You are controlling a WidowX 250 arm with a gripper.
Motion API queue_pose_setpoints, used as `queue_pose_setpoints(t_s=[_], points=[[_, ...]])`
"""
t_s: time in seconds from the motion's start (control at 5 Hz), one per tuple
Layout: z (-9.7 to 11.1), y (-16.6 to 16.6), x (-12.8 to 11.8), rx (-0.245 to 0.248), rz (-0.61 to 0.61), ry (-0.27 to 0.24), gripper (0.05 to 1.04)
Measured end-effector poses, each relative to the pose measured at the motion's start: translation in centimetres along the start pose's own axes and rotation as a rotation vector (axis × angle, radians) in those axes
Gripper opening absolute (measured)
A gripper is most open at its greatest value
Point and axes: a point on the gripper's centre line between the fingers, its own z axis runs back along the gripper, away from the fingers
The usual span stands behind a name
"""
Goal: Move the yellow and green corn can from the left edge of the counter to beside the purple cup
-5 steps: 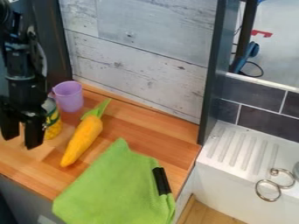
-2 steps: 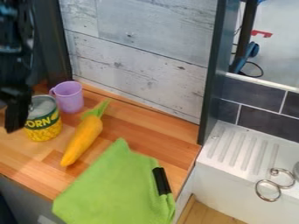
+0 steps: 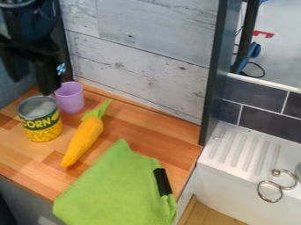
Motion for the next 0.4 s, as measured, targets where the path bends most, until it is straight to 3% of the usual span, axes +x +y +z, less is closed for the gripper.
queue_pose_setpoints(t_s=[0.4], points=[[0.5,-1.64,0.47,-0.001,-0.026,-0.01,1.001]])
